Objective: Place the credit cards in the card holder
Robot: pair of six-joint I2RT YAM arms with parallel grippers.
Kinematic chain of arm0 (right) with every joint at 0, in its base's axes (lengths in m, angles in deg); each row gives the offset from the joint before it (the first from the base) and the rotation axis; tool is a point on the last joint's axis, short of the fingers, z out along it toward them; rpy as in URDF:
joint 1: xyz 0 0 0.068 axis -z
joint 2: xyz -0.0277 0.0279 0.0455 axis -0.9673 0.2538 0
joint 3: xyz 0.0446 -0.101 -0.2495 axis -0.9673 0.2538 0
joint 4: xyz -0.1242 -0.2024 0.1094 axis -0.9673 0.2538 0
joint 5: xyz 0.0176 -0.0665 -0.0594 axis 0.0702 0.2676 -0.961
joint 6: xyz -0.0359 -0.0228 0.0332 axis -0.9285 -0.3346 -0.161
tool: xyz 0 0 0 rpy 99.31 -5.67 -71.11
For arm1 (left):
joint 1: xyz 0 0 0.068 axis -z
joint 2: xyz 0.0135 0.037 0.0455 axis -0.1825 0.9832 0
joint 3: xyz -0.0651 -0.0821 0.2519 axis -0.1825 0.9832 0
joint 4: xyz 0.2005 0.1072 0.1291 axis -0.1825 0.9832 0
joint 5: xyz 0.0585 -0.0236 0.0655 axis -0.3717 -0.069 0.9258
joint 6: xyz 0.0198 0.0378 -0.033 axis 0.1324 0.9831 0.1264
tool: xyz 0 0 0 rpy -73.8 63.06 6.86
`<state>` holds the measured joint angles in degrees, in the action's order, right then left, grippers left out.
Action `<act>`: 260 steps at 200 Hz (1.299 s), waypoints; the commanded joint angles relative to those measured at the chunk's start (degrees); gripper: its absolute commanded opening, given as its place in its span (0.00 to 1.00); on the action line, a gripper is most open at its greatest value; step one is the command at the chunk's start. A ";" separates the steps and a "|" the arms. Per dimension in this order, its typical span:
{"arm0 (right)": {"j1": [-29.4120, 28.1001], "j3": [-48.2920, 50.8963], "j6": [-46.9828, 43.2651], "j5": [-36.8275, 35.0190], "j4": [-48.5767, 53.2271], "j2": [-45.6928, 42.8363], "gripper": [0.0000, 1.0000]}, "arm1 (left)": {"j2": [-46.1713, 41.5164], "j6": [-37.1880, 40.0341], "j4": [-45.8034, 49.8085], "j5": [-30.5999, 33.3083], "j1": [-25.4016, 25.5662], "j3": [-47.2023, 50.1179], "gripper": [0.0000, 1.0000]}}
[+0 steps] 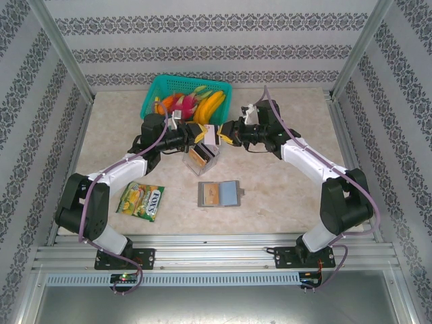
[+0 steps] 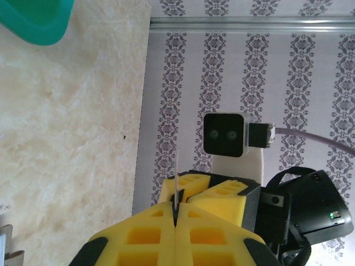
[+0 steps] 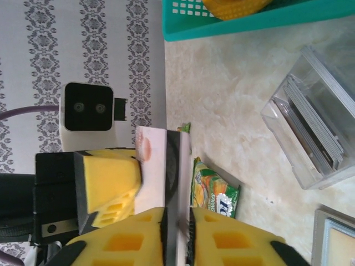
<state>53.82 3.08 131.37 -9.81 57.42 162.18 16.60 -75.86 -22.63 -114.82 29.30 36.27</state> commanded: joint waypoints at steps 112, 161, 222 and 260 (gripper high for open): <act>-1.76 26.51 -16.49 -17.51 6.84 -16.02 0.41 | -14.55 21.88 13.65 18.12 11.82 18.51 0.00; -4.00 31.50 -13.81 -18.00 4.12 -16.01 0.30 | -12.68 25.53 8.15 20.44 18.12 22.16 0.00; -5.18 31.18 -14.46 -19.50 5.01 -12.33 0.28 | -7.36 27.71 1.81 25.59 21.92 24.15 0.00; -5.16 30.27 -15.33 -19.33 5.83 -10.36 0.28 | -5.75 28.01 -1.50 28.05 22.96 25.55 0.00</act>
<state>49.15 34.03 117.30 -28.06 62.60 150.44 9.78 -49.95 -18.84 -89.80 51.20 60.73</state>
